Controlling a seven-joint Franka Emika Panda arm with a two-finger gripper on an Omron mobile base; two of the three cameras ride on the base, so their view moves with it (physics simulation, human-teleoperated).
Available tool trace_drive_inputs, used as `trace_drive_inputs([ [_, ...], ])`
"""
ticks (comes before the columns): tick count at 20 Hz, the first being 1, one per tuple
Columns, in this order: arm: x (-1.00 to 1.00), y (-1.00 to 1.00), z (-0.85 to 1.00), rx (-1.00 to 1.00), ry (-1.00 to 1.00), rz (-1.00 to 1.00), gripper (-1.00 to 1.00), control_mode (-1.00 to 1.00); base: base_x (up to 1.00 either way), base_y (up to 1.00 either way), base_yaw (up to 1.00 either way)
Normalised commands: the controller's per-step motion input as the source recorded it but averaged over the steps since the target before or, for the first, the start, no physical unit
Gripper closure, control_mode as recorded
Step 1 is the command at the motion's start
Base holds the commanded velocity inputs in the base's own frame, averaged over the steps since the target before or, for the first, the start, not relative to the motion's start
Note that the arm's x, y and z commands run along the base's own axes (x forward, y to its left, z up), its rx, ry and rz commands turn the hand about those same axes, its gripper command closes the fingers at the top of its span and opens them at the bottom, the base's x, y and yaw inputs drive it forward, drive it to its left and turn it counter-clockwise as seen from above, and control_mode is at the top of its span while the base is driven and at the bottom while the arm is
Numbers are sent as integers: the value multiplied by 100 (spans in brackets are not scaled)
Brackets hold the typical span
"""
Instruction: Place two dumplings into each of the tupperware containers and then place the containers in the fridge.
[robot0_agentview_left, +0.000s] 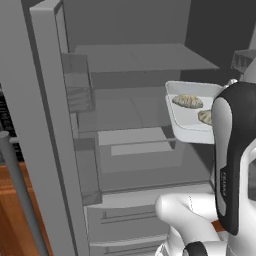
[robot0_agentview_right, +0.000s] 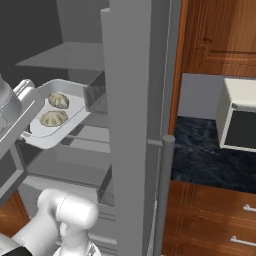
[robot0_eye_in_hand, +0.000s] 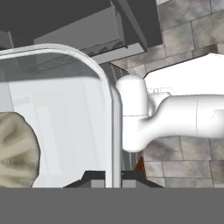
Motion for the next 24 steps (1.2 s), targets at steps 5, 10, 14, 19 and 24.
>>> trace_drive_inputs([
  [5,0,0,0,0,0,0,100,100,34,22,-7],
  [10,0,0,0,0,0,0,100,100,59,3,-6],
  [14,0,0,0,0,0,0,100,100,63,3,0],
  [19,0,0,0,0,0,0,100,100,0,0,0],
  [24,11,3,-67,0,0,4,100,-100,0,0,0],
])
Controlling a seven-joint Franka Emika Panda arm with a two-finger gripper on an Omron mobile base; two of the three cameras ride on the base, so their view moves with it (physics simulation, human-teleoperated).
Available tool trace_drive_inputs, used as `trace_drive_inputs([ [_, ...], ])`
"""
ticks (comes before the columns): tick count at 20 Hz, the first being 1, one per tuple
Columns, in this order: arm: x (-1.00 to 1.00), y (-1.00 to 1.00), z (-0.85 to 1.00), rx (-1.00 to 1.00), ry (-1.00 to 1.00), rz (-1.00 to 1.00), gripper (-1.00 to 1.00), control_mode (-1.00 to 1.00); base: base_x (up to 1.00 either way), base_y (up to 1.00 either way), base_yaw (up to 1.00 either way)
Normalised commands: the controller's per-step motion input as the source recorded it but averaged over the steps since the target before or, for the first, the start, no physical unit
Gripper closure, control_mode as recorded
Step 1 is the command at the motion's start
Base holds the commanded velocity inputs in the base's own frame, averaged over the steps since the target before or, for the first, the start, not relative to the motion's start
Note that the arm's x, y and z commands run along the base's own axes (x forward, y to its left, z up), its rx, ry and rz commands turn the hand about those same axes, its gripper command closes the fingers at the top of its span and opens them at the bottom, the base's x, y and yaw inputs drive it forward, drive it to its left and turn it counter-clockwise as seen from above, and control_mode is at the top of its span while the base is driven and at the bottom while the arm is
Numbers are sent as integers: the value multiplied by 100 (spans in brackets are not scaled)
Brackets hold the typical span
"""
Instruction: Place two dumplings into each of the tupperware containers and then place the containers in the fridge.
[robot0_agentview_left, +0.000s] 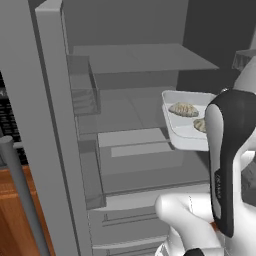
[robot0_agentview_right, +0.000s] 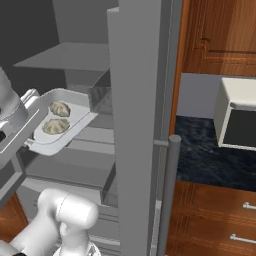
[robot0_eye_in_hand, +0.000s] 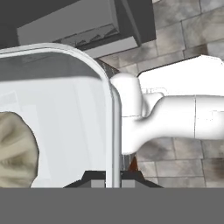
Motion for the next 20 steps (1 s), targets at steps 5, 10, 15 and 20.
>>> trace_drive_inputs([
  [5,49,0,-83,0,-9,7,100,-100,0,0,0],
  [10,93,0,-27,1,-13,5,100,-100,0,0,0],
  [15,100,0,0,3,0,2,100,-100,0,0,0],
  [20,100,0,-1,0,0,0,100,-100,0,0,0],
])
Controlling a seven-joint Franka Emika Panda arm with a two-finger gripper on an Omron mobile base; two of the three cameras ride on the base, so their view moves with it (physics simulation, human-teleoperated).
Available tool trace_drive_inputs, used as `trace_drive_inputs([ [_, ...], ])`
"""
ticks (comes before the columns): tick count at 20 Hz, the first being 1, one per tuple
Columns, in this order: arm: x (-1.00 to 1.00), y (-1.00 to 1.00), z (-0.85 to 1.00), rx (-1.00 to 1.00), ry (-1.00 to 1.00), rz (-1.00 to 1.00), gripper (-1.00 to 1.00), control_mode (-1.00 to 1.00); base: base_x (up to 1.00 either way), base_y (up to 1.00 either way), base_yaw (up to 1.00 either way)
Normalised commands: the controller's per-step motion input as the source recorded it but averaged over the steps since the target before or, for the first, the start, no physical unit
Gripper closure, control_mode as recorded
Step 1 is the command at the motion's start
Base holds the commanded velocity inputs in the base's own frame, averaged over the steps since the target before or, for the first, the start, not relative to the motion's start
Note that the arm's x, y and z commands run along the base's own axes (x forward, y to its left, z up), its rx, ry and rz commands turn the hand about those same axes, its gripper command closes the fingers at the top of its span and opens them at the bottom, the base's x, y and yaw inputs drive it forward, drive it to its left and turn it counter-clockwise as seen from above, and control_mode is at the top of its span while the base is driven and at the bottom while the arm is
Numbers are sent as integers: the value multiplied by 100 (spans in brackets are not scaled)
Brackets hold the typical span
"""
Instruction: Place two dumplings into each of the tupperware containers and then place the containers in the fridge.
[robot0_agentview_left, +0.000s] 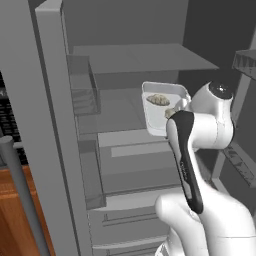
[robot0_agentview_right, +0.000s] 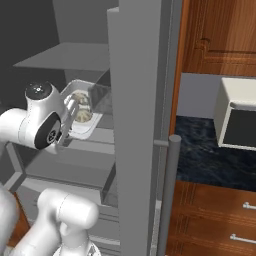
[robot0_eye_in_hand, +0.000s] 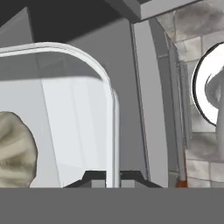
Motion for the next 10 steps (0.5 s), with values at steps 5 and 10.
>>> trace_drive_inputs([
  [5,100,0,-11,1,0,0,100,-100,0,0,0],
  [10,88,-3,-43,2,0,2,100,-100,0,0,0],
])
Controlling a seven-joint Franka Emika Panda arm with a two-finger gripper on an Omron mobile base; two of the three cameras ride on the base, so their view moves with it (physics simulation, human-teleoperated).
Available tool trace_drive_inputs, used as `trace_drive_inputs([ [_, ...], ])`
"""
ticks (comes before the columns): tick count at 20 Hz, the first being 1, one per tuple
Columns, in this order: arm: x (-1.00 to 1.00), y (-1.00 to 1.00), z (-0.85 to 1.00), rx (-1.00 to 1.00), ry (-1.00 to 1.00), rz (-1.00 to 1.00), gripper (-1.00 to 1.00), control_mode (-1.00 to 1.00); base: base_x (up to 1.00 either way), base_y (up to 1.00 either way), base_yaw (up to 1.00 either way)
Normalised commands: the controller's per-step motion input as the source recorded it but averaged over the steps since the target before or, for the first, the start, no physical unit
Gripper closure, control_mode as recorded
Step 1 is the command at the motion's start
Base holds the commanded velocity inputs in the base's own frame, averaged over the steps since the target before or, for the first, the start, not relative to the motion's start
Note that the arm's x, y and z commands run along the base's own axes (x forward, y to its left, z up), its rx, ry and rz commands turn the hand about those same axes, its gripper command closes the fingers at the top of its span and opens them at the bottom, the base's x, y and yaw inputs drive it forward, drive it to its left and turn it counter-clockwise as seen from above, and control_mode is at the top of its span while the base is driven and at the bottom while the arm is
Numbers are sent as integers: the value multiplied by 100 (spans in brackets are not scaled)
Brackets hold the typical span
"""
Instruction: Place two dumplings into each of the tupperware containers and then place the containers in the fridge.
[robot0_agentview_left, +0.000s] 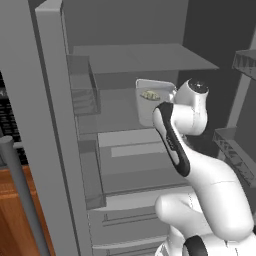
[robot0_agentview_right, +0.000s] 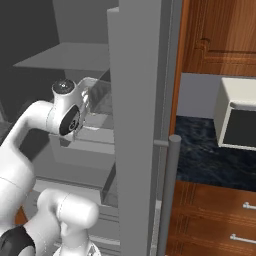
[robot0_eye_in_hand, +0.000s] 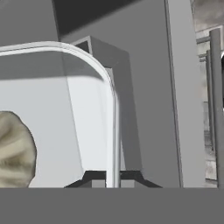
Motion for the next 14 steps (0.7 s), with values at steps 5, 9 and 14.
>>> trace_drive_inputs([
  [5,50,0,-63,0,-2,1,100,-100,0,0,0],
  [9,38,0,0,2,-11,0,100,-100,0,0,0],
  [14,53,0,3,4,-9,1,100,-100,0,0,0],
])
